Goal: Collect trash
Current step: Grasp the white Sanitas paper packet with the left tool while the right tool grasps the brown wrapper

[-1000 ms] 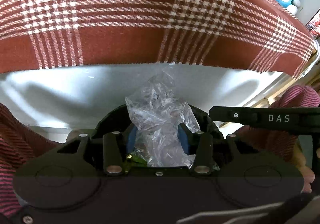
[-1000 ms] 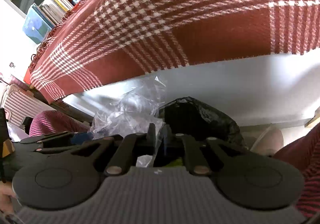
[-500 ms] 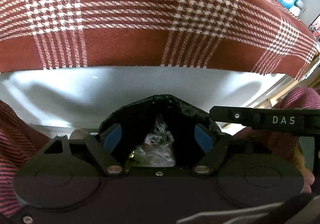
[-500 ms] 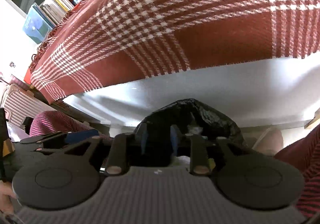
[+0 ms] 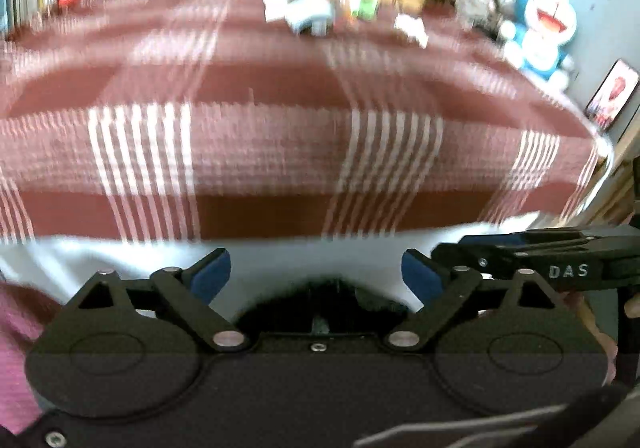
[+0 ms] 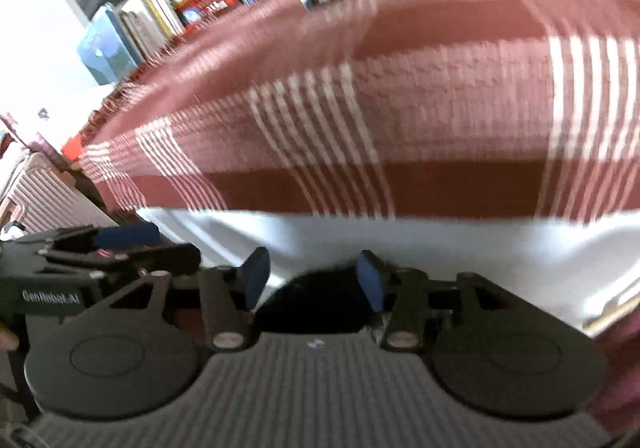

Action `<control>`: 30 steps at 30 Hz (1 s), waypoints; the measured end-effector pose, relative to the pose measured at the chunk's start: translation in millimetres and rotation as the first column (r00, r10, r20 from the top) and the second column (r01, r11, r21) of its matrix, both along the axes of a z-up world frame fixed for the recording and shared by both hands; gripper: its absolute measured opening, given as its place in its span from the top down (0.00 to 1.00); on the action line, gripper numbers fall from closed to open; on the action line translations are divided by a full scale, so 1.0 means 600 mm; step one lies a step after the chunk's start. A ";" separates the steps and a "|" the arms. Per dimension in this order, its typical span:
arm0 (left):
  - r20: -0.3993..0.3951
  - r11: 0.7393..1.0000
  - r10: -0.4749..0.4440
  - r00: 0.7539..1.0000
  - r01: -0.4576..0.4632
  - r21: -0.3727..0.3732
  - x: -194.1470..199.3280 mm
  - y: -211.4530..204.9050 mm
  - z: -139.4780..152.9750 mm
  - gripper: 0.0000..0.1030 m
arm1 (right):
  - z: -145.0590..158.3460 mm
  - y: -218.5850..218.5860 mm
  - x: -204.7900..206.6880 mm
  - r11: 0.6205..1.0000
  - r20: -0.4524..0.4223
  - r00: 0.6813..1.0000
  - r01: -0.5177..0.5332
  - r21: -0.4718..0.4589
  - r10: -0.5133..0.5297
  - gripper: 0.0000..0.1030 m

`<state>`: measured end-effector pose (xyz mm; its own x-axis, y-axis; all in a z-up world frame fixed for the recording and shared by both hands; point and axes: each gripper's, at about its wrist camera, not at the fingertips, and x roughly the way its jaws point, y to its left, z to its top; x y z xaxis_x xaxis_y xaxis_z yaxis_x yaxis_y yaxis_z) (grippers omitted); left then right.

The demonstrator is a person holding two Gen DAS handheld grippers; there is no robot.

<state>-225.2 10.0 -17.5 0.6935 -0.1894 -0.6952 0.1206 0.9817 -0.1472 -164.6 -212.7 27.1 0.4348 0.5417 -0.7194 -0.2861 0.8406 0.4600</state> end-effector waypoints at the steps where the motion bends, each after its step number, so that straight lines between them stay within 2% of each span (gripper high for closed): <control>1: 0.032 1.000 -0.002 0.999 0.002 0.002 0.002 0.004 0.013 0.08 | 0.016 -0.002 0.005 1.000 0.028 1.000 -0.009 -0.003 0.010 0.31; 6: 0.176 0.999 0.018 0.984 -0.024 0.031 0.037 0.020 0.076 0.04 | 0.087 -0.004 0.032 0.998 0.181 0.982 -0.044 -0.047 0.052 0.22; 10: 0.259 0.997 0.051 0.964 -0.063 0.035 0.080 0.029 0.109 0.04 | 0.131 -0.010 0.067 0.997 0.293 0.956 -0.001 -0.075 0.023 0.21; 15: 0.290 0.995 0.101 0.952 -0.103 -0.007 0.158 0.037 0.130 0.04 | 0.160 -0.023 0.116 0.982 0.430 0.902 0.096 -0.160 -0.018 0.21; 20: 0.291 0.994 0.098 0.952 -0.079 -0.077 0.246 0.028 0.133 0.04 | 0.164 -0.041 0.187 0.966 0.456 0.886 0.181 -0.184 -0.079 0.22; 22: 0.274 0.993 0.101 0.956 -0.080 -0.086 0.286 0.019 0.129 0.04 | 0.158 -0.044 0.214 0.960 0.454 0.886 0.201 -0.196 -0.093 0.27; 30: 0.187 0.985 0.138 0.973 -0.114 -0.129 0.440 -0.010 0.095 0.04 | 0.110 -0.039 0.321 0.943 0.396 0.913 0.208 -0.259 -0.093 0.32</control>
